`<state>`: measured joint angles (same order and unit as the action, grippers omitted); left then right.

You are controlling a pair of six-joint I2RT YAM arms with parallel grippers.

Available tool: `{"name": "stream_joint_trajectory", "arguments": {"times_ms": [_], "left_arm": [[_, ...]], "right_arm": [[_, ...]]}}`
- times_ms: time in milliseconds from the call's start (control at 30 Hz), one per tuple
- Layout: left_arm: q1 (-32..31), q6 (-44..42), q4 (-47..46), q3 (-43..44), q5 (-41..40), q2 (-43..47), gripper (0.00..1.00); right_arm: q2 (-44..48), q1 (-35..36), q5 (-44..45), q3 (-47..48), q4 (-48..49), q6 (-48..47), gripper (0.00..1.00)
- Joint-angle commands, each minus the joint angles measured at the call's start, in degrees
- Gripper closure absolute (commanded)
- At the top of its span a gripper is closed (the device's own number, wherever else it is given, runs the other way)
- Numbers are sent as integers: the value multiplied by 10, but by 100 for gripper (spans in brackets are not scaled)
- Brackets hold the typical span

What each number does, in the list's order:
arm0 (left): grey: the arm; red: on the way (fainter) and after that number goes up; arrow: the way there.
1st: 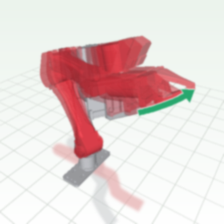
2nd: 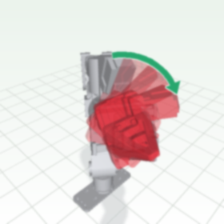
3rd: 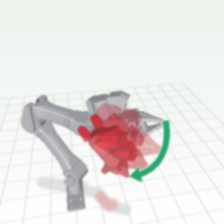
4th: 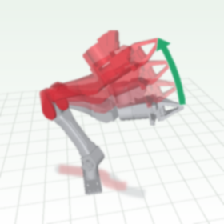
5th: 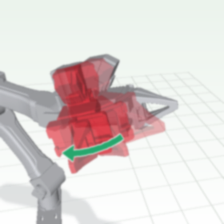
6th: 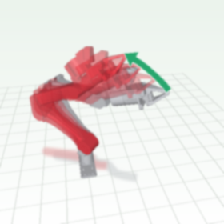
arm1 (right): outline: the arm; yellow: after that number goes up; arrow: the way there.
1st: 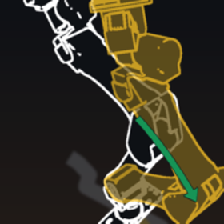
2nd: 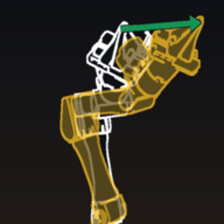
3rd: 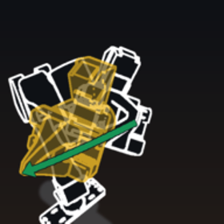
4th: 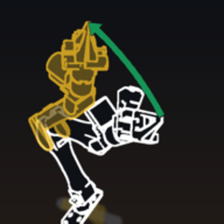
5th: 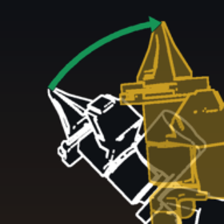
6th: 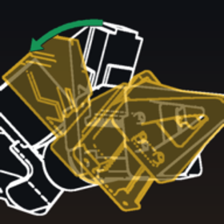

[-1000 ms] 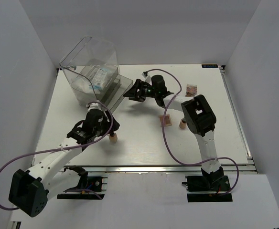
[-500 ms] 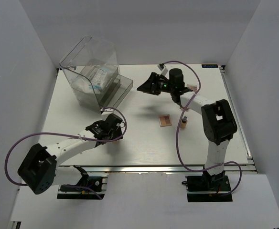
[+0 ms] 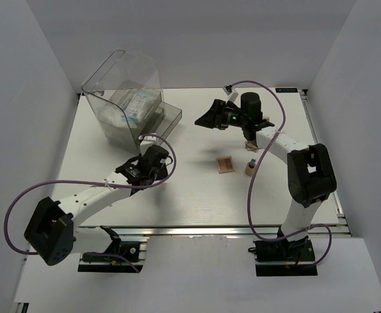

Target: Organize the makeup

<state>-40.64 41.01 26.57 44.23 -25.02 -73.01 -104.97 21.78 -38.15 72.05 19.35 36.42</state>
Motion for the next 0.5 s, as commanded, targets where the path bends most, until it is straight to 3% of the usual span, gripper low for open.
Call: {"name": "stream_joint_trajectory", "arguments": {"times_ms": [0,100,133,200,233,333,367,467], "left_arm": [[-1,-42,-96,59,3,49,100],[16,-66,-80,145,23,12,100],[21,-78,-55,226,23,-41,100],[30,-106,32,314,19,-100,100],[35,-136,61,406,14,-160,100],[55,-180,211,568,-6,-262,100],[65,-188,286,682,-15,-331,100],[73,-214,420,851,-70,-465,100]], "right_arm": [[60,-8,-16,-5,-16,-85,24],[92,-10,-15,-7,-62,-156,25],[98,-10,-6,-9,-75,-171,25],[121,-15,2,-23,-79,-197,25],[130,-17,9,-31,-78,-202,26],[155,-26,14,-56,-79,-214,26],[160,-30,13,-66,-80,-215,26],[176,-38,18,-79,-85,-217,25]]}}
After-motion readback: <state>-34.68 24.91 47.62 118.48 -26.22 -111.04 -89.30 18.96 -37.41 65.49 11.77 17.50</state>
